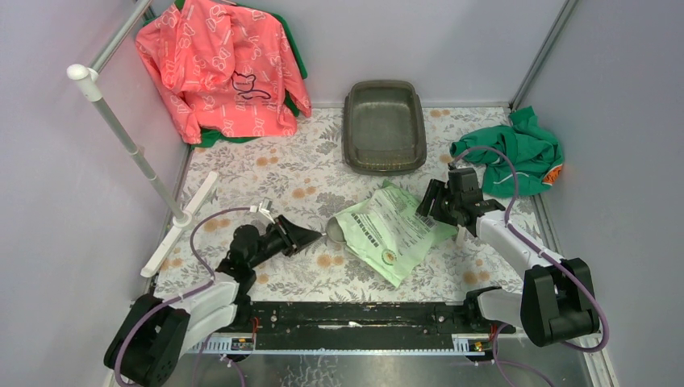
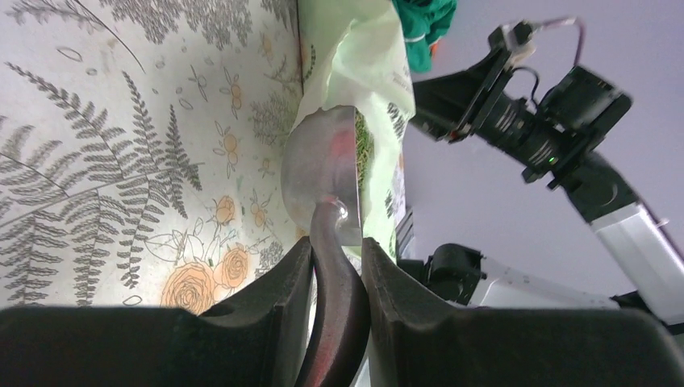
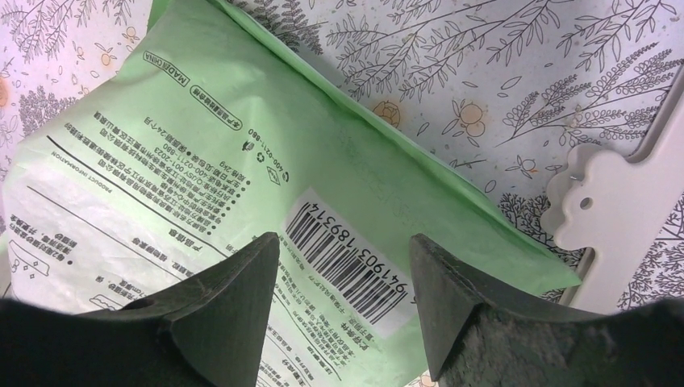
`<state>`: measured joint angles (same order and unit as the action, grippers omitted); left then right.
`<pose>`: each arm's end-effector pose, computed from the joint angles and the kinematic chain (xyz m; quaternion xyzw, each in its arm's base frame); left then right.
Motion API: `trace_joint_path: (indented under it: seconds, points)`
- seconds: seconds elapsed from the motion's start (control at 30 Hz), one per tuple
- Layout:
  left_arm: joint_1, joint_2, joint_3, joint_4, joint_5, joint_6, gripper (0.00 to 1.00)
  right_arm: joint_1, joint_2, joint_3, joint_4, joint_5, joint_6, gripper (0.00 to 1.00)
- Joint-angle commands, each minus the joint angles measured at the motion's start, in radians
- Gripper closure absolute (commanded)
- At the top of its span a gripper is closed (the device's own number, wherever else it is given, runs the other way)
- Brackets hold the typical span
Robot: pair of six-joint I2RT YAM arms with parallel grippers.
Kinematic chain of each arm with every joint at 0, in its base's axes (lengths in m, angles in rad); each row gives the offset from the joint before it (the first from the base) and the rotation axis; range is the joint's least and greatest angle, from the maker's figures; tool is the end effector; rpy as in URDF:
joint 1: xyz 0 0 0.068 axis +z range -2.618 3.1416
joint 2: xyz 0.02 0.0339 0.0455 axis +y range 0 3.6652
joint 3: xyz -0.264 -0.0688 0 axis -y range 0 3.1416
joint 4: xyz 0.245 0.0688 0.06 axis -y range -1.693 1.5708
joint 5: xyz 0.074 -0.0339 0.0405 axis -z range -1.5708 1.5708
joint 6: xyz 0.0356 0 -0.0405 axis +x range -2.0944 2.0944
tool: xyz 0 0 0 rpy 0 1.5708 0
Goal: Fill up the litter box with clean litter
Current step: 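Scoop the cat litter from the cat litter bag.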
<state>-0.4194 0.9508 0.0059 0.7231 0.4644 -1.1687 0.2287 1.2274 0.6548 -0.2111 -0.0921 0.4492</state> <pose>0.1415 -0.0805 0.1417 -0.1444 0.7599 -0.5594 0.2978 0.2399 0.0592 0.2025 0.0840 0.9189 0.1675 0.3471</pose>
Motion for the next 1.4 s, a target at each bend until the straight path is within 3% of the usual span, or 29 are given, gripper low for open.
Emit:
trace_joint_path:
  seconds: [0.0, 0.4, 0.53, 0.77, 0.97, 1.03, 1.37]
  points:
    - [0.087, -0.044, -0.158, 0.086, 0.097, -0.073, 1.0, 0.008, -0.023, -0.004, 0.029, -0.012, 0.001, 0.32]
    - [0.15, -0.288, -0.177, -0.091, 0.203, -0.154, 1.0, 0.008, -0.014, 0.004, 0.035, -0.011, -0.002, 0.32]
    - [0.15, -0.288, -0.17, -0.059, 0.206, -0.183, 1.0, 0.008, -0.007, 0.013, 0.032, 0.001, -0.006, 0.31]
    - [0.15, 0.059, -0.151, 0.31, 0.219, -0.19, 1.0, 0.008, -0.006, 0.028, 0.022, 0.024, -0.013, 0.3]
    - [0.147, 0.554, -0.122, 0.876, 0.259, -0.286, 1.0, 0.006, -0.011, 0.04, -0.005, 0.064, -0.027, 0.29]
    - [0.132, 0.654, -0.092, 0.885, 0.243, -0.259, 1.0, 0.002, -0.017, 0.046, -0.011, 0.075, -0.029, 0.28]
    - [-0.028, 0.851, 0.08, 0.886, 0.132, -0.216, 1.0, -0.067, -0.022, 0.062, -0.024, 0.065, -0.052, 0.27]
